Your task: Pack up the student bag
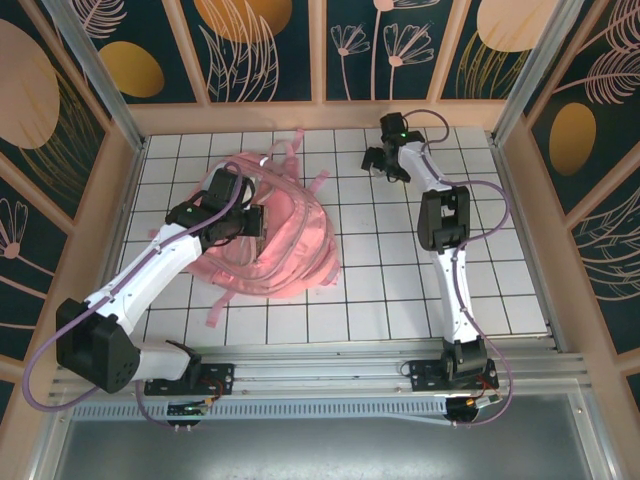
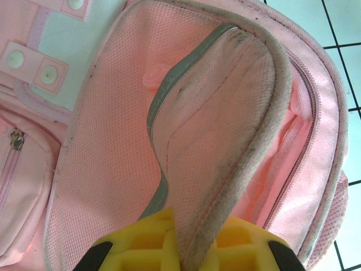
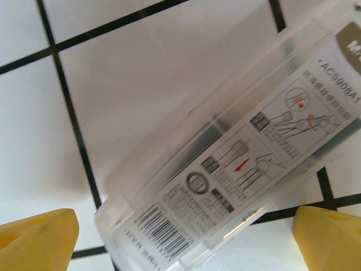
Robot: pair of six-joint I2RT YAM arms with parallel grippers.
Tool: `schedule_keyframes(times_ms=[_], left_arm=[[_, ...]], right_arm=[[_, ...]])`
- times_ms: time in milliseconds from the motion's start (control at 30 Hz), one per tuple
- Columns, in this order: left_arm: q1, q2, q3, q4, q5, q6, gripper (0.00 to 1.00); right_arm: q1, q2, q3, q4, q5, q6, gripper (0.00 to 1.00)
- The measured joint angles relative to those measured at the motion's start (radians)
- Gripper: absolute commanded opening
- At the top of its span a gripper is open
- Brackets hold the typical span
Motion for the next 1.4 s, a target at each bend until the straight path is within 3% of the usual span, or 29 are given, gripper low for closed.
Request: schedule_keyframes(times_ms=[333,500,767,1167,1400], left_arm=[[0.002,0.016,0.019,-0.016,0.015,0.01,0.0],[0.002,0.041,0.042,-0.024,0.026,0.013,0.0],[0.004,0.061,0.056,-0.031,0.042,0.026,0.0],[0.004,0.056,0.055,-0.023,0.042,0.026,0.0],[0.004,0.056,0.044,-0.005,0.057,0.026,0.0]], right_arm=[[-0.015,0.003,-0.001,0.021,0.005,0.171,0.99],[-0.022,0.013,0.019,-0.013,0.032,0.182,0.72],[-0.026,0.003,-0.009,-0.029,0.07,0.145,0.54],[-0.019,-0.23,-0.391,0.04,0.126,0.037,0.49],[0.011,-0.617,-0.819,0.088,-0.035,-0.015,0.49]])
